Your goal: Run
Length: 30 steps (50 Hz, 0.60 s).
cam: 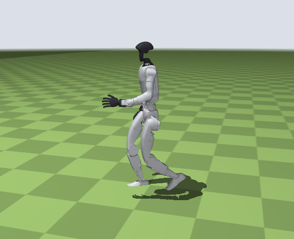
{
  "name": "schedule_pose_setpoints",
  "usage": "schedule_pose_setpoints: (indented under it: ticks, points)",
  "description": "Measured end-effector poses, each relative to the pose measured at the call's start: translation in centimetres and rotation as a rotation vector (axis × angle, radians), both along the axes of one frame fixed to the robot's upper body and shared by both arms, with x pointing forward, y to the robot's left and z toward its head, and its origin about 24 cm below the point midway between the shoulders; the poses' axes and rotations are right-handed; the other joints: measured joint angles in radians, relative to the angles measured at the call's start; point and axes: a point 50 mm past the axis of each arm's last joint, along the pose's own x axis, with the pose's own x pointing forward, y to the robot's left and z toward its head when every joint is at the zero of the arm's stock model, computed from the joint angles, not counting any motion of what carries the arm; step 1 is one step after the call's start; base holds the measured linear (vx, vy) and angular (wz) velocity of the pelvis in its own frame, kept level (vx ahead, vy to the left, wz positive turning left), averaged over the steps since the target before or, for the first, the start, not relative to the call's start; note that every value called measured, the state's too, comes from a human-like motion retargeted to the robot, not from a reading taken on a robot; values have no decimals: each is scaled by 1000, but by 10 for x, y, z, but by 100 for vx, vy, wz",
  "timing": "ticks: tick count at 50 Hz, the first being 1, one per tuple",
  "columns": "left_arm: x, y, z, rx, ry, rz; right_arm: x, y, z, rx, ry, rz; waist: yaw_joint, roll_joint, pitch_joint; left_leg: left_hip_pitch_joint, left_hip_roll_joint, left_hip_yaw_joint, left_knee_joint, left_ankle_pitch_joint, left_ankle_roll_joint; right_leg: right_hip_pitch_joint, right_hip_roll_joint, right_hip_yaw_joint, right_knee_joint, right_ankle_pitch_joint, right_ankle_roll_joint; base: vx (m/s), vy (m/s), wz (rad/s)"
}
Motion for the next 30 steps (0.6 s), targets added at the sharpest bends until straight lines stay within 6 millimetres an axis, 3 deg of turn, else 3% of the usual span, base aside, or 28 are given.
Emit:
schedule_pose_setpoints:
  ticks: [2, 5, 7, 9, 12, 14, 16, 18, 20, 23, 25, 27, 30]
  points:
    - [-16, 7, -36, 5, 154, 44, 41, 2, 10, -38, -137, 27, 31, 5, 18, -62, 58, 15, 229, 4, 23, 24, 18, -6, 106, -94, -58, -2, -6, -41]
    - [-60, 23, -109, 74, 497, 147, 124, 12, 45, -99, -426, 99, 84, -5, 55, -178, 129, 48, 461, -73, 111, 63, 25, 16, 214, -224, -110, -2, -5, -67]
    - [-101, 36, -152, 124, 730, 196, 182, 25, 87, -114, -669, 138, 118, -21, 69, -270, 127, 64, 471, -132, 160, 106, 14, 40, 209, -253, -111, -1, -1, -78]
    - [-148, 50, -179, 153, 915, 219, 222, 40, 134, -93, -906, 162, 150, -40, 66, -341, 95, 85, 372, -160, 177, 168, 0, 68, 149, -229, -83, 0, 2, -68]
    - [-207, 67, -195, 148, 1085, 232, 243, 57, 186, -23, -1150, 198, 187, -71, 36, -385, 14, 120, 65, -149, 151, 259, -32, 102, 29, -116, -4, 3, 5, -43]
    - [-231, 72, -195, 124, 1129, 241, 242, 64, 198, 15, -1214, 238, 189, -94, 7, -373, -61, 134, -186, -104, 121, 292, -69, 112, 12, -31, 58, 2, 6, -18]
    - [-239, 71, -194, 102, 1130, 259, 234, 69, 194, 41, -1212, 273, 173, -117, -14, -336, -131, 137, -361, -67, 114, 297, -111, 117, 88, 26, 104, 1, 6, -10]
    - [-233, 69, -192, 95, 1091, 275, 220, 72, 173, 54, -1134, 294, 147, -136, -21, -302, -177, 135, -380, -87, 140, 280, -146, 120, 248, 72, 130, -1, 6, -4]
    - [-207, 66, -186, 108, 996, 296, 199, 72, 137, 47, -976, 298, 120, -154, -8, -267, -210, 132, -319, -158, 189, 232, -189, 117, 474, 114, 140, -1, 5, 6]
    - [-131, 63, -158, 136, 738, 330, 147, 63, 68, 10, -605, 287, 73, -167, 29, -205, -229, 120, -235, -281, 240, 96, -247, 110, 749, 80, 91, -2, 3, 15]
    - [-69, 57, -120, 113, 520, 339, 103, 50, 31, -3, -352, 272, 43, -152, 47, -141, -224, 97, -250, -309, 235, -8, -259, 95, 791, 24, 46, -2, 3, 28]
    - [-24, 45, -73, 47, 306, 305, 59, 35, 10, -5, -166, 247, 11, -121, 50, -59, -206, 60, -320, -267, 189, -77, -245, 61, 676, -16, 19, 0, -1, 25]
    - [3, 25, -16, -41, 58, 204, 8, 16, 0, 1, -25, 175, -33, -70, 27, 32, -149, 8, -381, -153, 91, -110, -159, 19, 328, -16, 28, 1, -5, 14]
